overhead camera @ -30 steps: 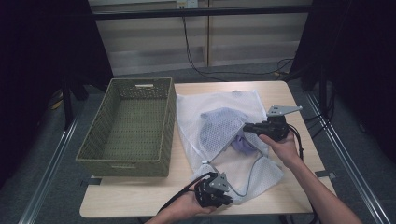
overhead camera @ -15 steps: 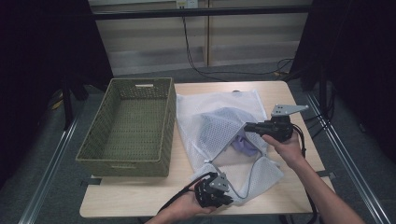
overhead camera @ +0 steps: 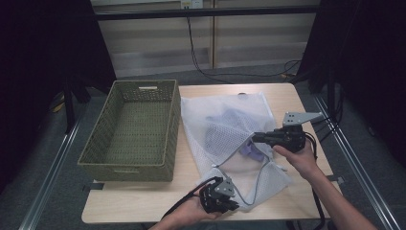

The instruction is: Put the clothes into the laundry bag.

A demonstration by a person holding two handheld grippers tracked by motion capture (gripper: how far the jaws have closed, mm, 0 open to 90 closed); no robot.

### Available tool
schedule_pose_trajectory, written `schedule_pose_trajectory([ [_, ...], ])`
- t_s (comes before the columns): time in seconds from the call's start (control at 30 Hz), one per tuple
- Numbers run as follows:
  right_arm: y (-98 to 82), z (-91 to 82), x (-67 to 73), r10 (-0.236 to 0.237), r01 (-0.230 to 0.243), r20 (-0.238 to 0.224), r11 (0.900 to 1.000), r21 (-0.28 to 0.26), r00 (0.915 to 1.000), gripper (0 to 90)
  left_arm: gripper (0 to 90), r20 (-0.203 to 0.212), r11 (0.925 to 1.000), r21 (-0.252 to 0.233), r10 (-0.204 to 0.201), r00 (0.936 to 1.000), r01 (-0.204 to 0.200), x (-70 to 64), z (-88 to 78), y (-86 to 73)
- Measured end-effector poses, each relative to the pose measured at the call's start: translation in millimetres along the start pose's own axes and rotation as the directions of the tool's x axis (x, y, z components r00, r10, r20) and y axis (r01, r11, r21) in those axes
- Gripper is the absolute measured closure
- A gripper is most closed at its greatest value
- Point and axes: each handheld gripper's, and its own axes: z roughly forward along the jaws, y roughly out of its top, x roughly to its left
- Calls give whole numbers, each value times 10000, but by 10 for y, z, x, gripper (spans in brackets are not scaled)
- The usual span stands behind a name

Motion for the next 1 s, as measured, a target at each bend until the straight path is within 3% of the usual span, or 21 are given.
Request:
schedule_pose_trajectory([
  [0.23,-86,-19,120,-24,34,-333,9995,317,9994,887,896,17,10000,-2,-30,10000,30,2,0,0],
  [0.33,-178,-27,170,40,-14,-504,9986,528,9987,887,896,22,9998,215,20,10000,-21,6,-15,8],
  [0.37,-225,-26,184,67,-30,-565,9978,658,9984,886,896,-8,10000,-16,-45,10000,45,0,1,-1],
  [0.57,-383,11,244,164,-71,-798,9933,1156,9967,883,897,24,10000,-4,-56,10000,56,2,1,0],
  [0.8,-547,78,289,243,-57,-1030,9841,1776,9944,878,896,1,9999,132,-17,10000,17,3,-11,4],
  [0.83,-574,99,289,248,-42,-1053,9816,1911,9941,877,896,-30,10000,-48,-73,10000,73,-3,2,-3],
  [1.0,-673,207,281,323,-48,-1068,9689,2474,9938,873,896,-34,10000,-18,-40,10000,40,-1,-1,-2],
])
